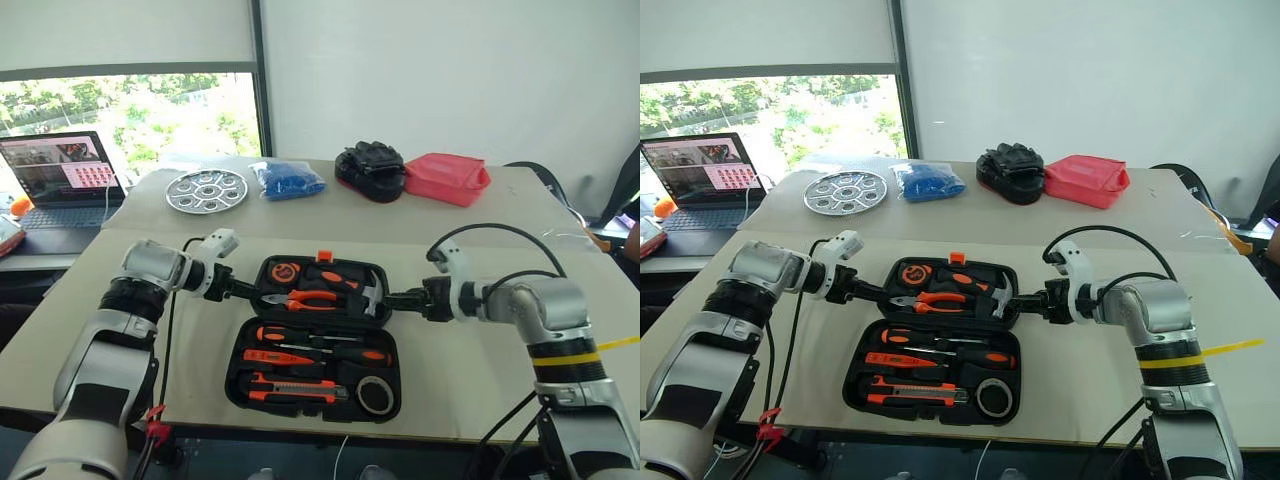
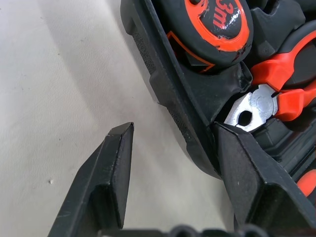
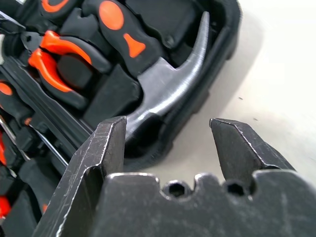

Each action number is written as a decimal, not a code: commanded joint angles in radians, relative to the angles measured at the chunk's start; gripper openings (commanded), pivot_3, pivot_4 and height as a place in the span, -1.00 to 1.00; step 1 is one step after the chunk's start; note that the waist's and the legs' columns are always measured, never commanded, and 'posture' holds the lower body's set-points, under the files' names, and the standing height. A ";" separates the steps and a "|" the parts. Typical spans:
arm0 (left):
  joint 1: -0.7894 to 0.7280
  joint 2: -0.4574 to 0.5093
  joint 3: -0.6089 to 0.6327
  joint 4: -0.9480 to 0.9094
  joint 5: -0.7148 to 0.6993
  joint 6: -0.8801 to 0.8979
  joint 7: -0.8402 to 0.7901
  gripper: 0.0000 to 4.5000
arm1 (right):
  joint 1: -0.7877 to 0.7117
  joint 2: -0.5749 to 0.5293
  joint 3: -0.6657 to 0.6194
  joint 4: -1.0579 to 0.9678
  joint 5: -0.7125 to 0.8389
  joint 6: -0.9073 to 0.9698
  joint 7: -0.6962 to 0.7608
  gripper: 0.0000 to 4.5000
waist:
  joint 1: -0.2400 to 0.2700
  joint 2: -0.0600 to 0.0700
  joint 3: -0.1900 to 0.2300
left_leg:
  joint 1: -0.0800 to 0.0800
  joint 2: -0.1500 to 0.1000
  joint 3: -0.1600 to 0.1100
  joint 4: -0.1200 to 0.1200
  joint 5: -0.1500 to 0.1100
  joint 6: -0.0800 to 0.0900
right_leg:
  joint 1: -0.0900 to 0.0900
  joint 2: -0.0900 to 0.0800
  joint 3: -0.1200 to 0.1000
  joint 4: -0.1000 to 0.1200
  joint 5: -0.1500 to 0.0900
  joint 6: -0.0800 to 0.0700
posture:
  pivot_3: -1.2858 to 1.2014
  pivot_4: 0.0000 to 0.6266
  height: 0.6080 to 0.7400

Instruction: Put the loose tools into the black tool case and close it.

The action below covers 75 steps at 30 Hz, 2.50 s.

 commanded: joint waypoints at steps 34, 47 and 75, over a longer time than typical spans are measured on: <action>-0.013 -0.014 0.024 -0.005 0.009 -0.013 0.003 -1.00 | -0.001 0.059 -0.022 0.042 0.013 0.037 -0.068 -1.00 | -0.017 0.000 0.000 | 0.006 0.000 -0.001 0.000 0.000 0.000 | 0.005 0.000 0.000 0.001 0.000 0.000 | 0.03 -0.52 1.00; 0.077 -0.048 0.241 -0.173 -0.116 -0.124 0.063 -1.00 | 0.071 0.053 -0.095 -0.150 0.034 -0.147 -0.066 -1.00 | -0.013 0.000 0.000 | -0.007 0.000 -0.004 0.000 0.001 -0.001 | -0.009 -0.001 0.000 0.006 0.001 0.000 | 0.03 -0.52 1.00; 0.638 -0.100 0.387 -0.667 -0.107 -1.009 0.214 -1.00 | 0.616 -0.046 -0.012 -0.392 -0.435 -1.372 -0.029 -1.00 | 0.005 0.000 0.000 | -0.009 0.000 -0.002 0.000 0.002 -0.004 | -0.012 -0.002 0.002 0.004 0.002 0.001 | 0.03 -0.52 1.00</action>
